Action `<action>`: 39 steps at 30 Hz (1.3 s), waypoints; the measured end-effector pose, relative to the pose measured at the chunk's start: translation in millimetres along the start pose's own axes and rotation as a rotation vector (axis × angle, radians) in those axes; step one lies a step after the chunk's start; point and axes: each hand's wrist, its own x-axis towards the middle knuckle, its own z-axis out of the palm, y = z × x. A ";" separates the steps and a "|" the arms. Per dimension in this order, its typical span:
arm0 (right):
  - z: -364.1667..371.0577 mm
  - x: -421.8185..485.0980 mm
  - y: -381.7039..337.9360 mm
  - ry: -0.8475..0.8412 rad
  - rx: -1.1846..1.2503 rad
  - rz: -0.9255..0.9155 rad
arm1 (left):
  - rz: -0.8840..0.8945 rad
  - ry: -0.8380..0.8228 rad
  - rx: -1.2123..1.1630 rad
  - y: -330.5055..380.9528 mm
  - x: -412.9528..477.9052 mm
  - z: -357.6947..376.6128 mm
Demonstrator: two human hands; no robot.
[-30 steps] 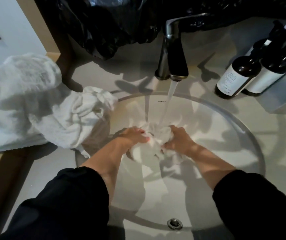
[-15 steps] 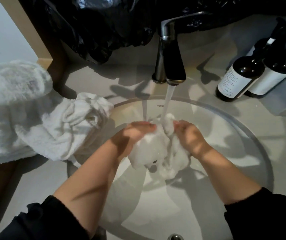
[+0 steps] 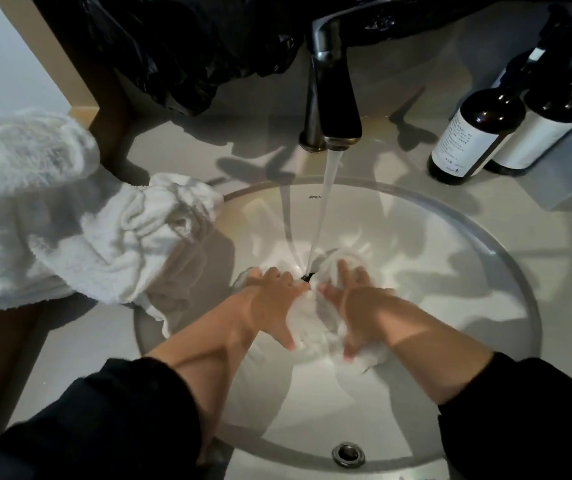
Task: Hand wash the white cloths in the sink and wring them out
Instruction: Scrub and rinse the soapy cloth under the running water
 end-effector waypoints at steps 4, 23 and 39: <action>4.9 13.8 -0.2 0.232 -0.047 -0.023 | -0.066 0.048 -0.190 -1.3 0.2 -6.2; -30.6 -11.5 -19.4 1.119 0.629 0.093 | -0.209 0.137 -1.946 -0.7 -25.8 -64.7; 9.6 18.4 -9.9 0.189 -0.360 -0.003 | -0.165 0.137 -0.075 -4.4 -1.9 -12.6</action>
